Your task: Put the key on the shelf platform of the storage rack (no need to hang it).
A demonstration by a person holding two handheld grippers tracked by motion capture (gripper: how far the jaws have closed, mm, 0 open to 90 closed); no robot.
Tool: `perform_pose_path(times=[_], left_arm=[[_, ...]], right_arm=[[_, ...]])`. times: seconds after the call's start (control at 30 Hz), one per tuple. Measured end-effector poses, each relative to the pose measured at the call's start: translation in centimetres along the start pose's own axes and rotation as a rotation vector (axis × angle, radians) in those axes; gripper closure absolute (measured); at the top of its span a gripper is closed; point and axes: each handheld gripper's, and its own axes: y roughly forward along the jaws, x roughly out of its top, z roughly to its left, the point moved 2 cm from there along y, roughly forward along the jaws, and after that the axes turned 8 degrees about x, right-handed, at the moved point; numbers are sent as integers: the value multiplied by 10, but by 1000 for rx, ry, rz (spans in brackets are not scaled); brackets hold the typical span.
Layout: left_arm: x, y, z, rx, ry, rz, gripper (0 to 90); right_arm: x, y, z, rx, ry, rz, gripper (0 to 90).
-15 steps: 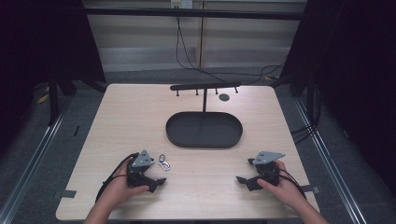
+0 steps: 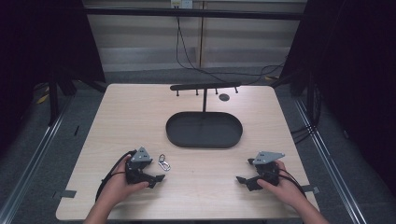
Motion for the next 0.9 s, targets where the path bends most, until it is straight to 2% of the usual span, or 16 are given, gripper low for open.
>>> perform_pose_path(times=[0.1,0.17,0.23,0.33,0.4,0.47,0.5,0.57,0.6,0.67,0.73,0.8,0.9], left_arm=[[2,-1,0,7,-3,28,168],[4,0,0,-2,-31,29,180],[7,0,0,-10,-37,48,185],[13,1,0,14,-37,76,214],[18,2,-1,6,-61,69,225],[23,3,-1,5,-62,97,236],[26,4,-1,9,-69,139,247],[27,5,-1,5,-75,147,256],[30,5,-2,-3,-79,167,258],[31,5,-3,-1,-70,183,261],[34,5,-3,20,-61,207,262],[36,6,-2,1,-67,216,264],[38,7,-1,7,-57,242,265]], right_arm=[[0,0,0,-1,0,0,123],[0,0,0,-1,1,0,123],[0,0,0,-1,1,0,123],[0,0,0,-2,2,0,123],[0,0,0,-1,3,1,123],[0,0,0,-1,4,1,123],[0,0,0,-2,4,1,123],[0,0,0,-2,4,1,123],[0,0,0,-2,4,1,123],[0,0,0,-2,4,1,123],[0,0,0,-2,5,1,123],[0,0,0,-2,4,1,123],[0,0,1,-4,6,1,123]])
